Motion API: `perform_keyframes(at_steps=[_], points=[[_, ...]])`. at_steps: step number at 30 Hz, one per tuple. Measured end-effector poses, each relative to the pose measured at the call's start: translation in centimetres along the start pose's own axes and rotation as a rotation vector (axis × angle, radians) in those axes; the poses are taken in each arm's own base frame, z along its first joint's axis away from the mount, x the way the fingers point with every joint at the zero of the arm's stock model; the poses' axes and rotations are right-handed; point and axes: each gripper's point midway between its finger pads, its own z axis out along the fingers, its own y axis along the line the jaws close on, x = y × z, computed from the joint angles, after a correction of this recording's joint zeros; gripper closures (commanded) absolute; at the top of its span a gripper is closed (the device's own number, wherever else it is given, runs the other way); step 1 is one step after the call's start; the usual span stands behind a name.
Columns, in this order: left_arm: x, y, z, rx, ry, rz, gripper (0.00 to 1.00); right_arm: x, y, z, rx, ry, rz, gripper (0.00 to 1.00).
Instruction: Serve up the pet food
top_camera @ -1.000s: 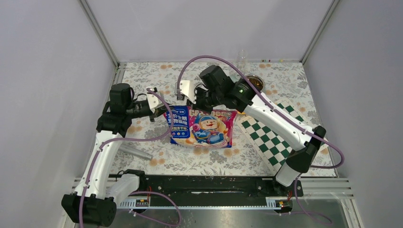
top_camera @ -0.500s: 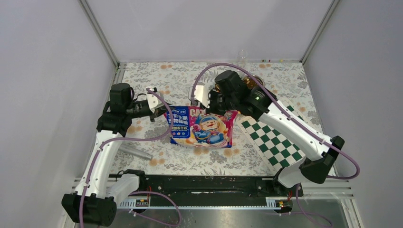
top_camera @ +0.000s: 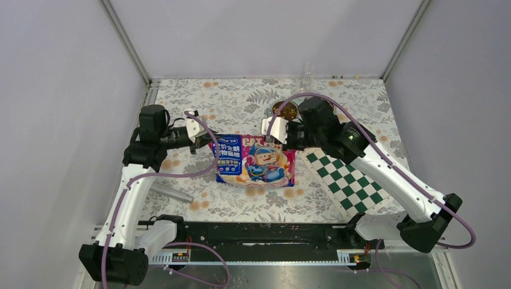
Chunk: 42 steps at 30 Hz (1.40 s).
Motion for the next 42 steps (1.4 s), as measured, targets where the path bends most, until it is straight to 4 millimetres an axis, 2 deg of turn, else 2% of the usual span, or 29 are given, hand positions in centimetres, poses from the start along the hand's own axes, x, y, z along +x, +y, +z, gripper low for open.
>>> perform_keyframes(at_steps=[14, 22, 24, 26, 27, 29, 32, 33, 34, 38, 42], points=[[-0.1, -0.1, -0.1, 0.007, -0.010, -0.005, 1.00, 3.0, -0.7, -2.8, 0.096, 0.019, -0.006, 0.97], [-0.1, -0.1, -0.2, 0.011, -0.012, 0.005, 1.00, 4.8, -1.0, -4.6, 0.148, 0.054, 0.013, 1.00], [0.4, 0.2, -0.6, -0.011, 0.009, -0.004, 1.00, 7.1, -1.8, -6.4, 0.215, 0.152, 0.028, 0.99], [1.2, 0.7, -1.3, -0.040, 0.032, -0.034, 0.99, 11.3, -2.6, -9.9, 0.319, 0.324, 0.082, 0.96], [1.3, 0.8, -1.4, -0.045, 0.034, -0.036, 0.88, 12.6, -2.6, -11.4, 0.355, 0.383, 0.101, 0.93], [1.1, 0.9, -1.6, -0.050, 0.036, -0.040, 0.68, 13.1, -2.1, -12.7, 0.370, 0.417, 0.117, 0.72], [-0.3, 1.5, -2.1, -0.070, 0.026, -0.018, 0.56, 12.0, -1.8, -13.3, 0.360, 0.378, 0.169, 0.50], [-1.1, 1.8, -2.3, -0.079, 0.017, 0.000, 0.46, 10.8, -2.0, -13.3, 0.350, 0.332, 0.192, 0.44], [-1.7, 1.8, -2.5, -0.083, 0.010, 0.012, 0.43, 10.0, -2.2, -13.2, 0.347, 0.295, 0.216, 0.40], [-4.8, 1.7, -3.2, -0.102, -0.045, 0.081, 0.33, 5.7, -2.0, -11.6, 0.256, 0.089, 0.296, 0.34], [-6.7, 0.6, -3.2, -0.095, -0.086, 0.109, 0.30, 3.0, -1.2, -9.1, 0.127, -0.052, 0.332, 0.34]])
